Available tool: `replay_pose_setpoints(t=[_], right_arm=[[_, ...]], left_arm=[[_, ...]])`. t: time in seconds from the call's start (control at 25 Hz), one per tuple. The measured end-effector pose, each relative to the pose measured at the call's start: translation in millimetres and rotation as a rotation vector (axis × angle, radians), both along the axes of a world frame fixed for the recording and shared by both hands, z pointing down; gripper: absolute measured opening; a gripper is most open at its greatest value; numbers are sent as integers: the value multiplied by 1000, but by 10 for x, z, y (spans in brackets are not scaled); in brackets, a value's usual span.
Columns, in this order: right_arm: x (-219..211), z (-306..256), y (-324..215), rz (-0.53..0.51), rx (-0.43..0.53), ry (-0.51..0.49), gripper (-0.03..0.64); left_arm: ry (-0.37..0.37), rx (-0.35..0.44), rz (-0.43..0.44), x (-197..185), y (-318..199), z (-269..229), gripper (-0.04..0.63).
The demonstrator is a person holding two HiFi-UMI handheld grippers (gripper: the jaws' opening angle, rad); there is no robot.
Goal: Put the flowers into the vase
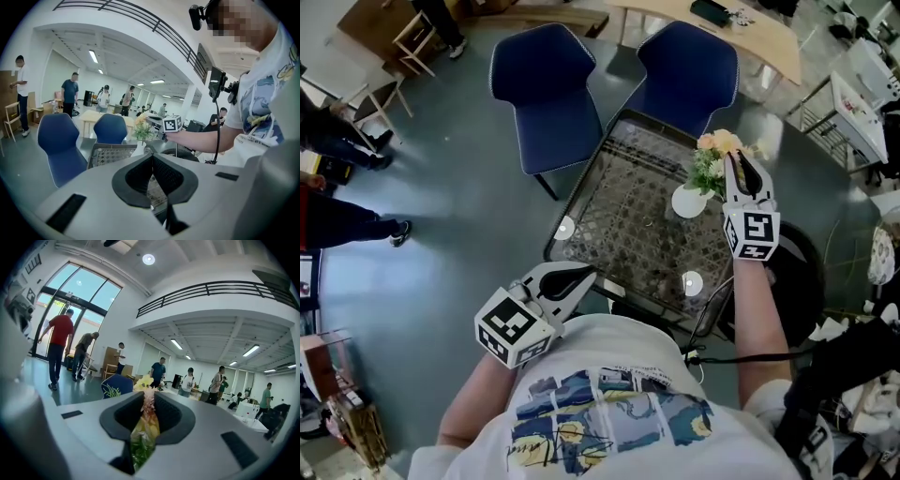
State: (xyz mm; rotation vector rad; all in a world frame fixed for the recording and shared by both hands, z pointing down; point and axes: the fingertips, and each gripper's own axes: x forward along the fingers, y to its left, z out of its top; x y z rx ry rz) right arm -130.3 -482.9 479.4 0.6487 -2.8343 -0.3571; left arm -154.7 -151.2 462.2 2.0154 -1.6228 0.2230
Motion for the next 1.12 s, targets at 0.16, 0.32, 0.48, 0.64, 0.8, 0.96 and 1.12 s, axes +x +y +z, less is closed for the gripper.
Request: replay_pose_setpoints(t=[0.16,0.32,0.48,0.64,0.8,0.96,1.12], right_arm=[[-99,304,76,-18,-45,34,72],[-72,332,32,-13,-88,57,82],[27,259,101,12,-91,62,91],[131,121,329,37,-76,64,91],[264,-33,679,65,-79,48,91],[332,-84,1242,41,-101,60,91],[515,-78,1846,42,-172,66,89]], left_arm=[[2,2,-2,-78,-18,108,9],[6,9,7,-78,-132,-13,9],[8,25,26,-45,-73,-100,9],[6,37,57,-13,135,-162,9],[4,53,96,12,384,-232,9],[20,72,126,86,730,-303,9],[29,86,183,198,1040,-336,9]])
